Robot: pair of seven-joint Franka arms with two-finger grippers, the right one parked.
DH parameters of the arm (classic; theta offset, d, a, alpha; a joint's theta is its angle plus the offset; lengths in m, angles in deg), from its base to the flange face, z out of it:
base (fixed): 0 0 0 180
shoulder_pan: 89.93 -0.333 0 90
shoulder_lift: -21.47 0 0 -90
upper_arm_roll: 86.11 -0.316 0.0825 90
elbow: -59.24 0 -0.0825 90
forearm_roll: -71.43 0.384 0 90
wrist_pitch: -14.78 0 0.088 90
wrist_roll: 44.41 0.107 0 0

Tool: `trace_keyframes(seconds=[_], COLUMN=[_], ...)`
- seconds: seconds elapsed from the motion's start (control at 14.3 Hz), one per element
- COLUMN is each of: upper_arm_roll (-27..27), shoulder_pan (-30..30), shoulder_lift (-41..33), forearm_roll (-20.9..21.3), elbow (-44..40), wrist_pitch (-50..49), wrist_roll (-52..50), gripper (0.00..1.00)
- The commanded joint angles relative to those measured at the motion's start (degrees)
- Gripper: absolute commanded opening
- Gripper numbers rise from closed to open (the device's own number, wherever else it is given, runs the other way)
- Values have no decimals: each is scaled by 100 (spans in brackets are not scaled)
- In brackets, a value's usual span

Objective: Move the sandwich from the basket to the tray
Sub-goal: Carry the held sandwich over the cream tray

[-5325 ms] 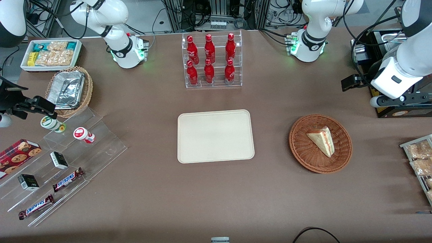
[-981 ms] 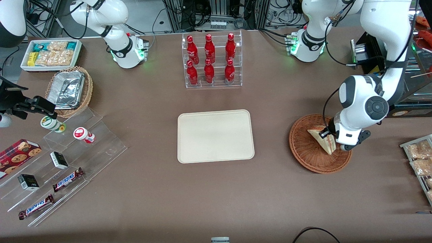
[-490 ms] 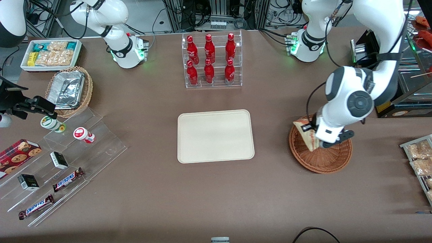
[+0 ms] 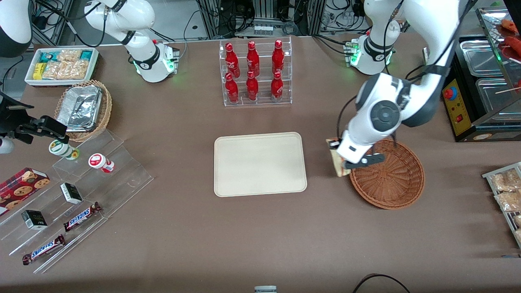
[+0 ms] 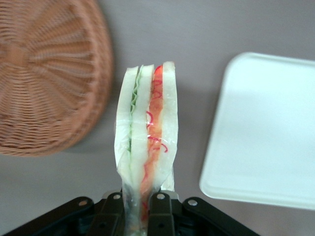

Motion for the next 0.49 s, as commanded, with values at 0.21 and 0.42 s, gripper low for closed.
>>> trace_keyframes(seconds=[0.21,0.42], upper_arm_roll=[-22,-30], shoulder_pan=[847,1312], shoulder_lift=[1124,1581], forearm_roll=[-16,2], elbow=[-1332,-1834], wrist_pitch=[-96,-114], wrist_roll=[-114,-341], gripper=[0,0])
